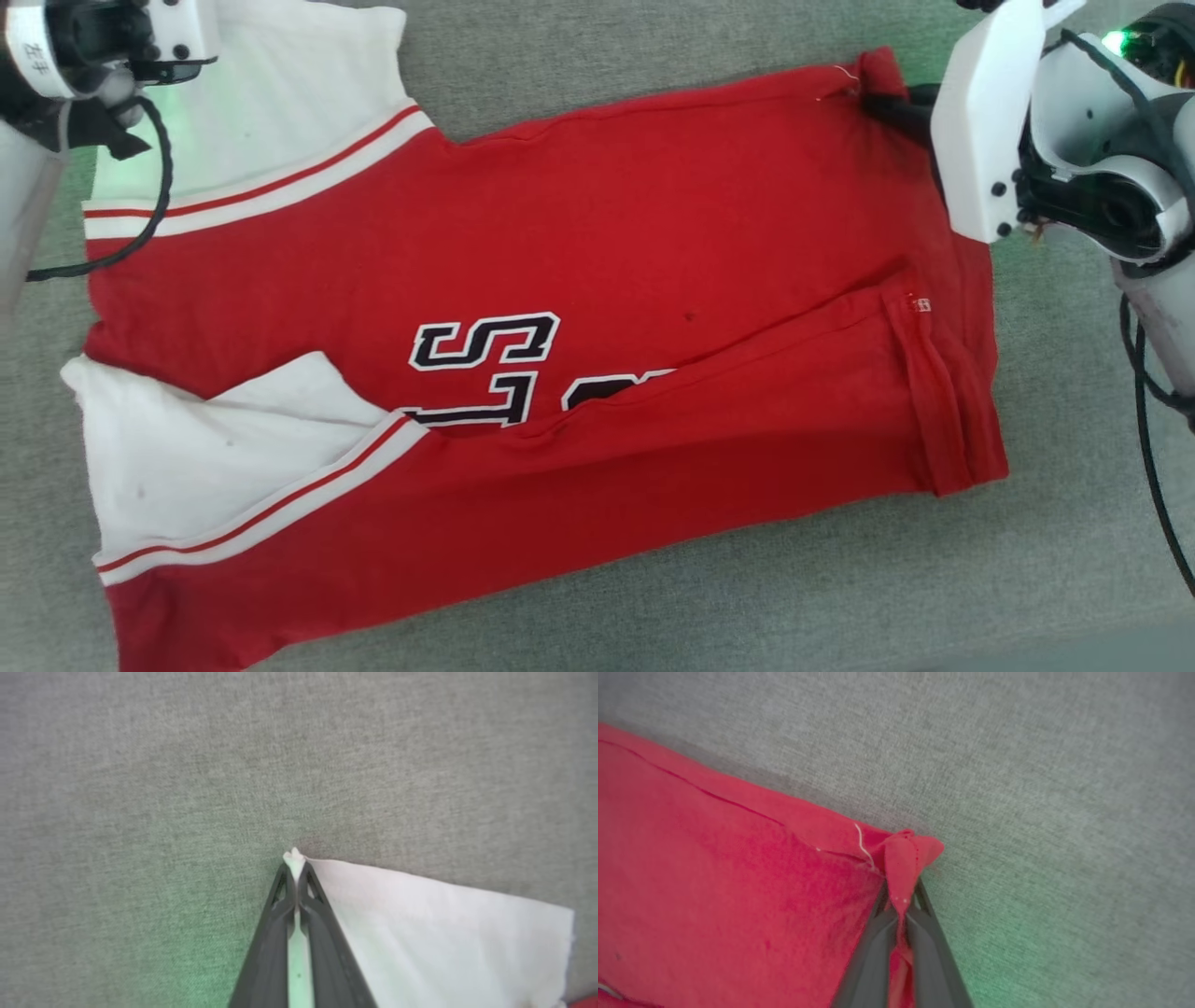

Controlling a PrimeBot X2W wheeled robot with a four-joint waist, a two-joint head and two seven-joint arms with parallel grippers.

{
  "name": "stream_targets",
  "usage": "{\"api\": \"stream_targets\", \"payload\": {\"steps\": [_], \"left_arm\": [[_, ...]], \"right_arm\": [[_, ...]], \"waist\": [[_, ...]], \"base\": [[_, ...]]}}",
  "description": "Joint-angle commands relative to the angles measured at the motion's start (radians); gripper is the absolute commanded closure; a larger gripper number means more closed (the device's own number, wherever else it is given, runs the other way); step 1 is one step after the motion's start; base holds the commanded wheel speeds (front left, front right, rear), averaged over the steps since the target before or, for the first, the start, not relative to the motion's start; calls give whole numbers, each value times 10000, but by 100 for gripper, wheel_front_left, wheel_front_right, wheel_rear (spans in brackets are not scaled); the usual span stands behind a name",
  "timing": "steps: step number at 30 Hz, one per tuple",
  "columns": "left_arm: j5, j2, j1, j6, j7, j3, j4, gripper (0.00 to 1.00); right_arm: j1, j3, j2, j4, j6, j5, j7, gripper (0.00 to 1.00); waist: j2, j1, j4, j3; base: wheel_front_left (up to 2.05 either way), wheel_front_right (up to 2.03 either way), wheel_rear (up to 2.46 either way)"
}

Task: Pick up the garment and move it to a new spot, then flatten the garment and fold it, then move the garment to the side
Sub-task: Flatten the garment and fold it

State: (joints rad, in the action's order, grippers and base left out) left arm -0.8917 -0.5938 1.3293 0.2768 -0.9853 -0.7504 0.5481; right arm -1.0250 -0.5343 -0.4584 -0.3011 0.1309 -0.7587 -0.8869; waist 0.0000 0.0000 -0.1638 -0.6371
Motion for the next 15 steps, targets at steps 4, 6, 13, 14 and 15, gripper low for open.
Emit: {"api": "stream_targets", "payload": {"steps": [4, 6, 13, 14, 15], "left_arm": [[-189, 228, -295, -252, 159, -94, 122, 100], [-182, 134, -198, -322, 228, -55, 10, 100], [-395, -170, -418, -494, -13, -22, -962, 100], [-441, -253, -499, -466, -45, 0, -1199, 100], [-467, -328, -608, -420, -79, 11, -1409, 100]], "right_arm": [[316, 9, -346, -37, -7, -147, 378, 100], [424, 137, -582, 127, -7, -139, 651, 100], [1320, 693, -1191, 956, -5, -282, 1215, 100], [1494, 778, -1283, 1145, -5, -323, 1249, 100], [1672, 872, -1381, 1331, -5, -323, 1251, 100]], "waist": [[0, 0, 280, 349], [0, 0, 399, 539], [0, 0, 832, 1267], [0, 0, 888, 1357], [0, 0, 946, 1446]], "base": [[0, 0, 0], [0, 0, 0], [0, 0, 0], [0, 0, 0], [0, 0, 0]]}}
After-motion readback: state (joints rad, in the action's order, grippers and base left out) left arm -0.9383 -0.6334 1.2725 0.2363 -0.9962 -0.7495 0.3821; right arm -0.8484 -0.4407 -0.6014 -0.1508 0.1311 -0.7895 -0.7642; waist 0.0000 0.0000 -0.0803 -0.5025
